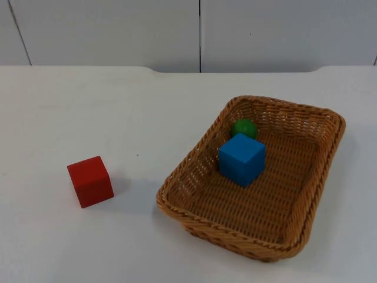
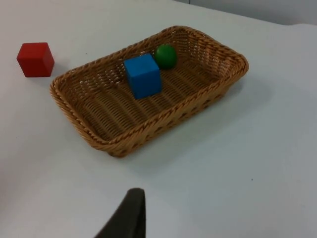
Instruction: Place all geometric objects except the red cube into the basket.
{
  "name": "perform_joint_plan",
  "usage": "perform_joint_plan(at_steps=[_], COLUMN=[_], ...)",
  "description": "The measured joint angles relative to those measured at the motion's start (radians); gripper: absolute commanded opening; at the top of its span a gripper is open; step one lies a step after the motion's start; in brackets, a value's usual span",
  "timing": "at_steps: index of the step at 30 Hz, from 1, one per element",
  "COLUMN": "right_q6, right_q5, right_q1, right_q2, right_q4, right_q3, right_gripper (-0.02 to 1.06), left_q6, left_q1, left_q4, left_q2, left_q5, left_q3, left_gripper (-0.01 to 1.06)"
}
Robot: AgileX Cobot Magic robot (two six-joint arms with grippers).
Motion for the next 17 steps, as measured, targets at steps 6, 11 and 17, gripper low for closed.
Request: perform_joint_plan(at_steps=[6,11,17], right_q6=[0.0,0.0,0.0], right_q5=[0.0,-0.001,-0.003], right_q1=[-0.059,-0.193,-0.332], right_q2=[0.0,0.0,0.0], right_q4=[0.0,0.0,0.0], right_q3=[0.0,0.0,0.0], right_gripper=[1.05,1.05,1.05], left_q6=[0.004,0.004,0.004], left_q1=[0.0,0.0,0.0], left_q4=[0.0,0.0,0.0], left_q2=[0.0,0.0,0.0], left_q5=[0.0,0.0,0.0], left_q3=[0.0,0.0,0.0], left_gripper=[1.05,1.05,1.05])
